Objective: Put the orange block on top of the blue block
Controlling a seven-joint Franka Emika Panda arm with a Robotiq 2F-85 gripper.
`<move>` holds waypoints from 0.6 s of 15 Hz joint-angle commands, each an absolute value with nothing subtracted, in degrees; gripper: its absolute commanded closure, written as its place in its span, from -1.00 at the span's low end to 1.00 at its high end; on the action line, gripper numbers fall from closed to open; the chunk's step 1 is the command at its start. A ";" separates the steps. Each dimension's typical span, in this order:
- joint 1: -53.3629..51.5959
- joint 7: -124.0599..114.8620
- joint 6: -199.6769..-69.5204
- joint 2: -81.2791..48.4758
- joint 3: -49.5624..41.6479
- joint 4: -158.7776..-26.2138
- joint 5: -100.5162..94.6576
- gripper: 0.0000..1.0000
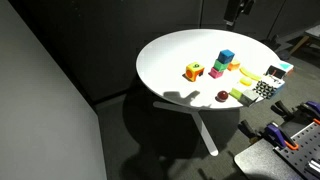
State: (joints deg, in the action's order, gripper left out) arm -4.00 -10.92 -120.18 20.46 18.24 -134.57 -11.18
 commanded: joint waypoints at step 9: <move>-5.94 -10.72 -120.11 20.09 15.15 -134.34 -10.51 -1.00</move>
